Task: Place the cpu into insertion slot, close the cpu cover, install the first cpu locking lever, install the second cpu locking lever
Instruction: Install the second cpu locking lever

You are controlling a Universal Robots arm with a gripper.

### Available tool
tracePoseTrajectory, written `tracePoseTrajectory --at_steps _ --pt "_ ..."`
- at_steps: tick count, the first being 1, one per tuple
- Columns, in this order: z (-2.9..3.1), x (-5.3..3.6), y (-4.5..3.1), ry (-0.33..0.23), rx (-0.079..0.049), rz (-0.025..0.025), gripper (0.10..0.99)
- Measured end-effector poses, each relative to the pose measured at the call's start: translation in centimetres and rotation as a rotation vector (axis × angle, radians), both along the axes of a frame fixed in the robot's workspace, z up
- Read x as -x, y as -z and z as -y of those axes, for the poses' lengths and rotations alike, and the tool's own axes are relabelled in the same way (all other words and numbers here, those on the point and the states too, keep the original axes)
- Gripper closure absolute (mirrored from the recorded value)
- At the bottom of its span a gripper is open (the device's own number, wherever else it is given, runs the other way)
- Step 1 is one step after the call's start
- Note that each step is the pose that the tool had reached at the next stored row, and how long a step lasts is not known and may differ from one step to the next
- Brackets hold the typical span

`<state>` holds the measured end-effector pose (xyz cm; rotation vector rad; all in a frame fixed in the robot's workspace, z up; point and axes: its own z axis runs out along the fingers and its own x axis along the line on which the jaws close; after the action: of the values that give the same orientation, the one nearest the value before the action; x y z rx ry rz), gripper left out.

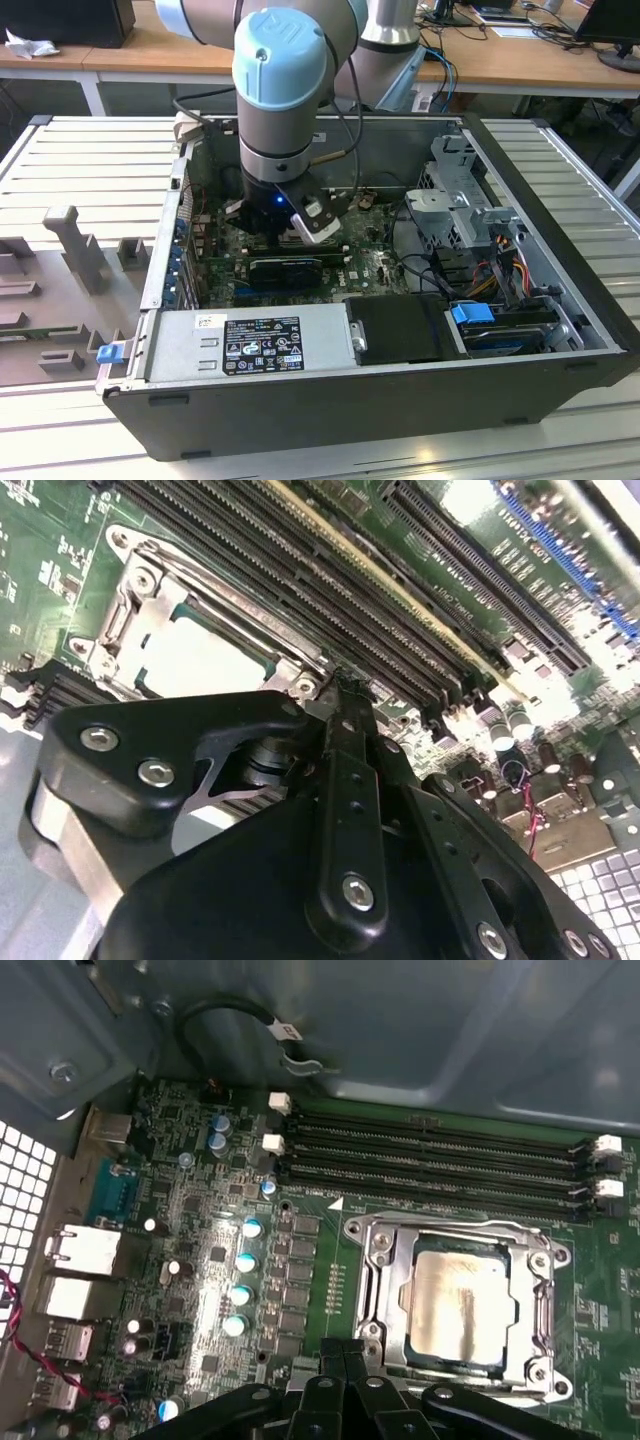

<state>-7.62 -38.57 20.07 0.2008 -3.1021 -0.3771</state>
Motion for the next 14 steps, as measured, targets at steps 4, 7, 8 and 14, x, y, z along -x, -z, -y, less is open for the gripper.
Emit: tracePoseTrajectory --at_steps 4,7,8,14 --pt "0.00 0.05 0.38 -0.006 -0.016 -0.0001 0.980" --pt "0.00 0.07 0.32 -0.008 -0.018 0.0001 0.980" --pt "0.00 0.08 -0.01 -0.008 -0.018 0.0001 0.980" --pt "-0.01 0.09 -2.22 -0.008 -0.018 0.0000 0.980"
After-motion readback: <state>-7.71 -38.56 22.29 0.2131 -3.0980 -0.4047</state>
